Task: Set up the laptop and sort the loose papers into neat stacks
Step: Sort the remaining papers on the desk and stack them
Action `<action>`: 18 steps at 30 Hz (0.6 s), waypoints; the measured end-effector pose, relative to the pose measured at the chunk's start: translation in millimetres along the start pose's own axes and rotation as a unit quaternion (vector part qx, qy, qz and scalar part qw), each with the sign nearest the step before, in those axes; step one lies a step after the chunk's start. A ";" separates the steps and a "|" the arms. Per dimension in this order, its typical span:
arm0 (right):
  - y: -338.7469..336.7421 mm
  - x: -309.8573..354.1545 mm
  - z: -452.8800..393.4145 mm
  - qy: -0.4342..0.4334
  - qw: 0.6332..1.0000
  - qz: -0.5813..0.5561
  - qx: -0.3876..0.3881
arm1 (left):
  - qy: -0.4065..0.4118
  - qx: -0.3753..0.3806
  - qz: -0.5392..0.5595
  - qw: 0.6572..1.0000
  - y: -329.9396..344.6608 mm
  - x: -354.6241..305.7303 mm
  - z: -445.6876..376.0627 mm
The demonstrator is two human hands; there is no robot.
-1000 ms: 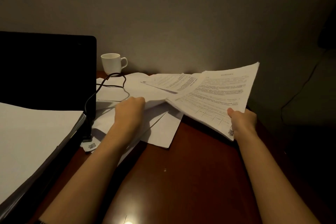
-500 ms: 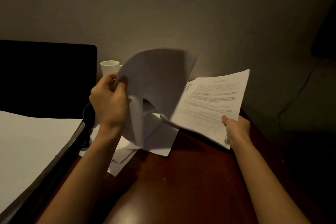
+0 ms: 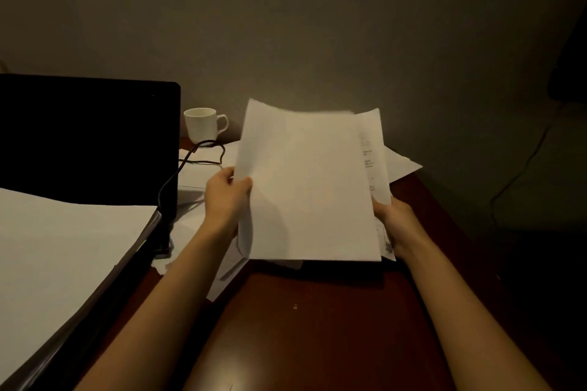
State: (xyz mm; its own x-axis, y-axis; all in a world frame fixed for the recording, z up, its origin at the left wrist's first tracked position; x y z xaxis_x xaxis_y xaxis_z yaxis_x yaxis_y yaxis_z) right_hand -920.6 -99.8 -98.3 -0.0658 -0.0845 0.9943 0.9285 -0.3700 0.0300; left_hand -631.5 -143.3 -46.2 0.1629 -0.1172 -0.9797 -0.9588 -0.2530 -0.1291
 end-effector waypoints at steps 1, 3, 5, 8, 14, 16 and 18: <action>2.9 0.3 1.0 0.000 1.000 -0.001 0.014 | -0.005 0.010 -0.038 0.999 4.4 5.5 -1.1; 6.7 -0.4 1.4 0.003 0.999 -0.024 0.035 | -0.021 0.018 -0.072 0.997 9.0 17.0 -2.6; 8.4 0.1 1.6 0.004 0.998 -0.039 0.046 | -0.042 0.023 -0.062 0.997 9.9 24.7 -3.3; 9.9 0.7 1.3 0.001 0.998 -0.042 0.052 | -0.080 0.084 -0.054 0.992 18.3 33.3 -3.9; 6.0 10.7 1.2 -0.042 0.999 0.018 0.017 | -0.054 0.183 0.032 0.981 33.6 30.7 -1.5; 3.6 17.3 3.4 -0.069 0.997 0.038 -0.014 | -0.010 0.146 0.038 0.988 28.9 22.2 -1.5; 3.5 25.7 8.8 -0.108 0.994 0.006 -0.023 | 0.037 0.118 0.057 0.991 26.4 12.1 -0.1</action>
State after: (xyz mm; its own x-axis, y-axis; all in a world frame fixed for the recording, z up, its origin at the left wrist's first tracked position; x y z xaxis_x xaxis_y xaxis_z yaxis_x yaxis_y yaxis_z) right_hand -915.8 -95.2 -71.7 0.0301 0.1100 0.9935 0.9106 -0.4130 0.0181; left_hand -654.8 -151.5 -61.5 0.0595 -0.2042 -0.9771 -0.9982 -0.0036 -0.0600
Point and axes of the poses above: each hand's wrist, its own z-axis away from the middle knuckle, its own y-axis out of the palm, x = y × z, the point moved 9 cm from there along -z, towards the middle knuckle, and after that the axes turned 1 degree about -z, right-handed, at the moved point
